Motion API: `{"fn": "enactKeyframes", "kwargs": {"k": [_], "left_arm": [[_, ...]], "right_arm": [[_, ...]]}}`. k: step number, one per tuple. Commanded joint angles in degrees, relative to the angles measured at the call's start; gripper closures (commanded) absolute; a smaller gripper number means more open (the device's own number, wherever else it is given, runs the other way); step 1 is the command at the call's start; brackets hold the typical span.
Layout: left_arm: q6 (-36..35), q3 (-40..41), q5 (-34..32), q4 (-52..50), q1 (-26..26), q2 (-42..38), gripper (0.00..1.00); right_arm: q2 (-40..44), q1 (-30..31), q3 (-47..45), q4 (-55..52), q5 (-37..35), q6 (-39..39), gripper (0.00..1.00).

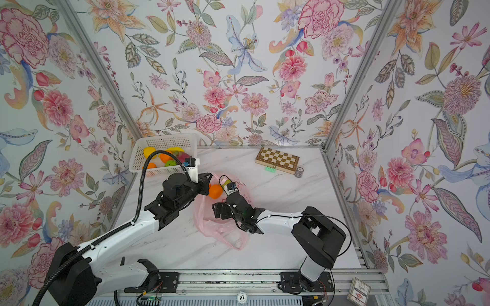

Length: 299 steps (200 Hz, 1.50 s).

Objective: Untie the knot of the plastic bag and take out the fruit
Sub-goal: Pick up the fruit from the plastic bag.

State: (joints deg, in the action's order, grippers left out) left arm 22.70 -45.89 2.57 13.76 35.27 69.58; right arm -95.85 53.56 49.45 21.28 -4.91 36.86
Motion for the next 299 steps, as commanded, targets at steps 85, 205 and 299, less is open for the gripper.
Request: {"fn": "enactKeyframes", "kwargs": {"k": [85,205,299], "left_arm": [[4.0,3.1,-6.4,0.4,0.3,-3.6,0.99],[2.2,5.6,-7.9,0.6,-1.7,-3.8,0.97],[2.3,1.3,-7.2,-7.6,-5.5,-4.4,0.97]], "right_arm": [[-18.5,-2.2,14.6,6.5,-8.8,12.6,0.02],[-16.6,-2.3,15.7,2.7,-5.1,13.2,0.5],[2.7,-0.8,4.1,-2.2,0.6,8.7,0.49]]}}
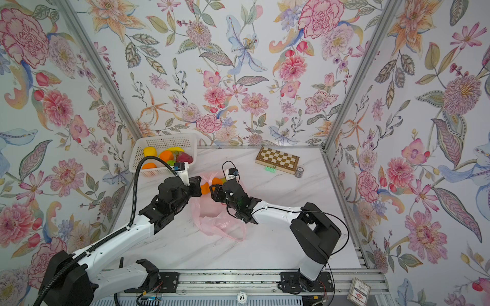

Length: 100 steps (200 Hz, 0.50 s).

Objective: Untie the knot of the plastic bag and take out the fruit
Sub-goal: Pick up the fruit from the plastic bag.

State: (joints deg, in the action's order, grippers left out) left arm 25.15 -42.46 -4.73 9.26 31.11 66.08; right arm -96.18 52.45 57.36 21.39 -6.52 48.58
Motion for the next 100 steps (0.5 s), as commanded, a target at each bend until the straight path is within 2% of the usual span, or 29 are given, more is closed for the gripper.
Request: {"fn": "enactKeyframes", "kwargs": {"k": [1,32,62,78,100], "left_arm": [[-0.1,-2.1,0.0,-3.1,-1.4,-1.0,0.97],[0.3,-3.2,1.0,-4.3,-2.8,-0.1,0.97],[-0.3,-3.1,1.5,-4.2,-3.3,0.0,0.93],[-1.5,-2.7,3.0,-3.8,-3.3,-0.6,0.86],[-5.4,-1.1,6.5,-1.5,-3.3,-2.6,0.69]], "right_arm": [[3.2,0.4,-4.0,-2.1,2.4,-3.2,0.49],[6.7,0.2,-9.8,1.1,9.1,-7.0,0.48],[13.9,0.3,-14.8,2.7,10.4,-6.2,0.48],[18.8,0.0,-15.9,0.7,9.3,-6.5,0.49],[25.4,-0.6,-14.9,-4.9,8.2,-8.4,0.49]]}}
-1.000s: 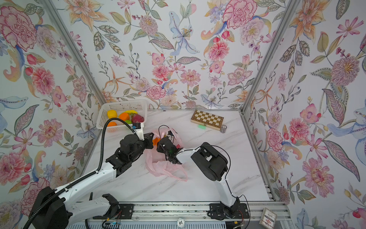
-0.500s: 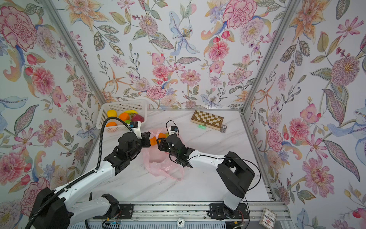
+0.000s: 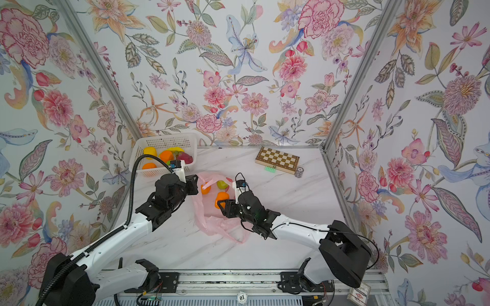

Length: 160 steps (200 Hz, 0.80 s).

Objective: Untie the knot of the plastic bag and take out the fruit
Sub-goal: Pick up the fruit from the plastic bag, then place the fruit in the basket.

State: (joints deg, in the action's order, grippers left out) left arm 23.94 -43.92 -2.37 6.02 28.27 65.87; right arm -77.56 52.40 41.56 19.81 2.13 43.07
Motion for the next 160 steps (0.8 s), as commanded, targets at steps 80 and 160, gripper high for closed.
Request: {"fn": "enactKeyframes", "kwargs": {"k": [80,160], "left_arm": [[-28.9,-1.4,24.7,4.6,-0.5,-11.2,0.42],[-51.5,-13.5,42.0,10.8,-1.0,1.6,0.13]], "right_arm": [[12.7,-12.1,13.3,-11.9,7.8,-3.2,0.49],[0.7,-19.1,26.6,-10.3,27.0,1.0,0.5]]}}
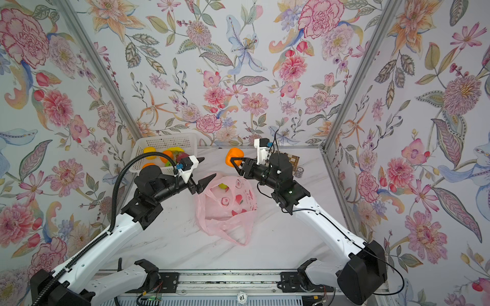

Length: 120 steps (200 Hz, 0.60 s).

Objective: Untie the knot of the plastic bag and take out the fruit
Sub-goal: Place the fruit in the basket.

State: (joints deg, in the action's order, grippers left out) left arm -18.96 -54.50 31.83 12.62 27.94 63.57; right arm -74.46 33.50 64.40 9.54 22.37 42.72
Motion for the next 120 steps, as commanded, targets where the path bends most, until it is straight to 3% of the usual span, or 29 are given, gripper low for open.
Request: {"fn": "enactKeyframes", "kwargs": {"k": [1,53,94,120], "left_arm": [[-8.7,-2.9,7.9,4.3,-0.7,4.1,0.12],[-10.1,-8.0,9.6,7.1,-1.5,11.0,0.01],[-14.6,-12.6,17.6,2.2,-2.0,15.1,0.01],[-17.2,-17.6,19.4,-5.6,-2.0,17.8,0.11]], "right_arm": [[-2.5,-0.2,3.9,0.0,6.9,1.3,0.5],[-5.2,-0.2,6.3,0.8,10.9,1.7,0.51],[-5.6,0.2,7.1,-0.3,13.1,0.3,0.51],[-6.2,0.5,7.7,-0.1,13.4,0.1,0.51]]}}
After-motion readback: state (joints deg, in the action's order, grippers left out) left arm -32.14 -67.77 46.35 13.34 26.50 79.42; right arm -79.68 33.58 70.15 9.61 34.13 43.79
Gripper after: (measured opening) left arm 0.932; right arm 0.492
